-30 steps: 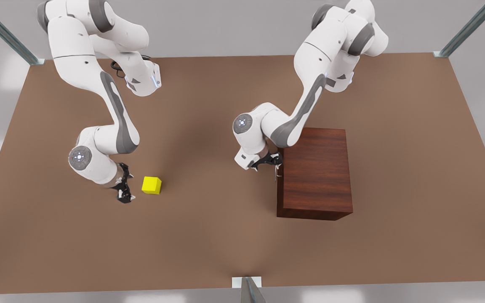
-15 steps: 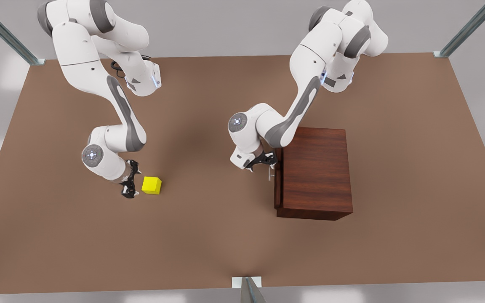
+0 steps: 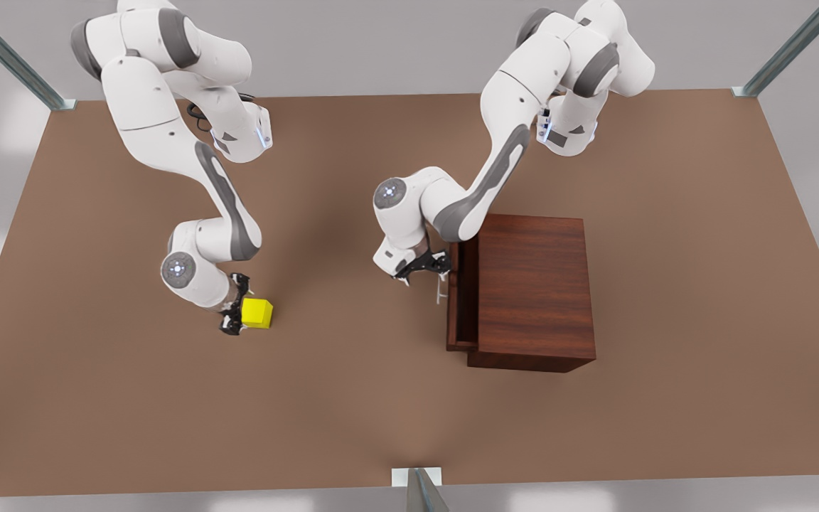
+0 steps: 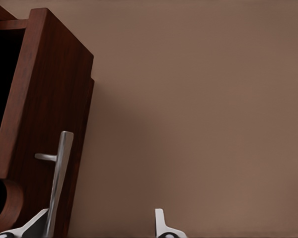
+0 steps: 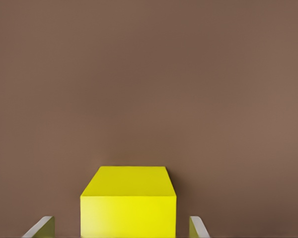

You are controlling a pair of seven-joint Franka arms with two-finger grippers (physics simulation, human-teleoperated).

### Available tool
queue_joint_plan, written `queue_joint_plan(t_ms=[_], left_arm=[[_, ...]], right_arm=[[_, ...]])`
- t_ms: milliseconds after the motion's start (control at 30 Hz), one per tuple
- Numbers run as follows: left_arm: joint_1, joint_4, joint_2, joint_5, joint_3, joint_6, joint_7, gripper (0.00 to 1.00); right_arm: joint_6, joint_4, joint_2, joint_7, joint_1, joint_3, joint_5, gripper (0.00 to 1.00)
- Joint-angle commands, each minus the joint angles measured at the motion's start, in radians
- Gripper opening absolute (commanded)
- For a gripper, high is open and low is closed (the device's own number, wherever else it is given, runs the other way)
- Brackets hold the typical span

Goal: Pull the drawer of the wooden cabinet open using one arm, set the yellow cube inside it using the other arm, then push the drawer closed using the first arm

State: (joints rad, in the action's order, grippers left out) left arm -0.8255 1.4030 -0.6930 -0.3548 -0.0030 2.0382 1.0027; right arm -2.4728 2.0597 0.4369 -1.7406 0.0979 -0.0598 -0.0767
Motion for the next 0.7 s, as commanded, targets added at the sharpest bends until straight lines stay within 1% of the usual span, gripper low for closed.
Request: queue_joint_plan(t_ms=[0,267,667], left_arm=[[-0.004,-0.001,0.001,-0.003,0.000,0.007,0.031,1.00],[-0.029,-0.013,0.000,-0.004,0.000,0.017,0.017,1.00],[-0.078,-0.018,-0.013,-0.006,0.000,0.060,0.019,1.00]], right_arm=[[-0.025,0.000,0.005,-0.080,0.003,0.000,0.000,1.00],[-0.055,-0.001,0.051,-0.077,0.009,0.003,0.021,1.00],[-0.075,-0.001,0.069,-0.080,0.013,0.005,0.049,1.00]])
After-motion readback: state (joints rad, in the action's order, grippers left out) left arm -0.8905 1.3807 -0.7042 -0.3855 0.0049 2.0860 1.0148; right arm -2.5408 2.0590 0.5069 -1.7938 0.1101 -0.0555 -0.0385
